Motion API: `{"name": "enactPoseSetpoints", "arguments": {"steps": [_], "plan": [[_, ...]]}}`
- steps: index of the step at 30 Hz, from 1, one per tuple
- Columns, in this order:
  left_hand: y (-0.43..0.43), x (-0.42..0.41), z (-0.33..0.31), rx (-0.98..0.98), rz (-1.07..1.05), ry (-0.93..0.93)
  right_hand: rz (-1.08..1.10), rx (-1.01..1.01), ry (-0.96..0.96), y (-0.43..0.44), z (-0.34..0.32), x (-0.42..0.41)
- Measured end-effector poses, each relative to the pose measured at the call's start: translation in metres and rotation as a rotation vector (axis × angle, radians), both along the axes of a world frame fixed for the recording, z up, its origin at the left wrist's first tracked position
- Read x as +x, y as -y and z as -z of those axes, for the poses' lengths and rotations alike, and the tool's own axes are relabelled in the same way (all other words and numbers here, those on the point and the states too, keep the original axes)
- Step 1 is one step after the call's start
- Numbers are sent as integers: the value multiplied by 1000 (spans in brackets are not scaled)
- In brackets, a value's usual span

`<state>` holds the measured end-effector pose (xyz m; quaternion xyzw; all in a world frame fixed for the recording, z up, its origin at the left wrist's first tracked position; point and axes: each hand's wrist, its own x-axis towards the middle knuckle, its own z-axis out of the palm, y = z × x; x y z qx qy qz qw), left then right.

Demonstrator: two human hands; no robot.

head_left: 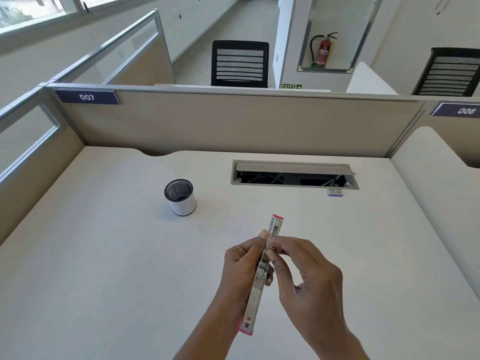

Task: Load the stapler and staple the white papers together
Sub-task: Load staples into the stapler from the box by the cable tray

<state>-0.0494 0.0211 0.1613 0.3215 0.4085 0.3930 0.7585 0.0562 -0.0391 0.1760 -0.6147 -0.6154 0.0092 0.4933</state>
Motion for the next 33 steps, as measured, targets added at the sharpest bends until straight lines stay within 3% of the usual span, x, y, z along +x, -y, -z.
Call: {"name": "enactPoseSetpoints", "arguments": {"steps": [3,8,17,27,33], "plan": [[1,1,-3,15,-15,-29,-33,-25,-52,1,1,4],[1,-1,-9,-3,10,-59,-123,-172,-408,0,-5,11],[-3,1,-17,5,12,-120,-90,-244,-516,-4,0,9],[-3,7,-14,-49,-31,-101,5,-98,-196,-2,5,-3],[-1,10,-13,-52,-64,-76,42,-47,-102,1,9,-4]]}}
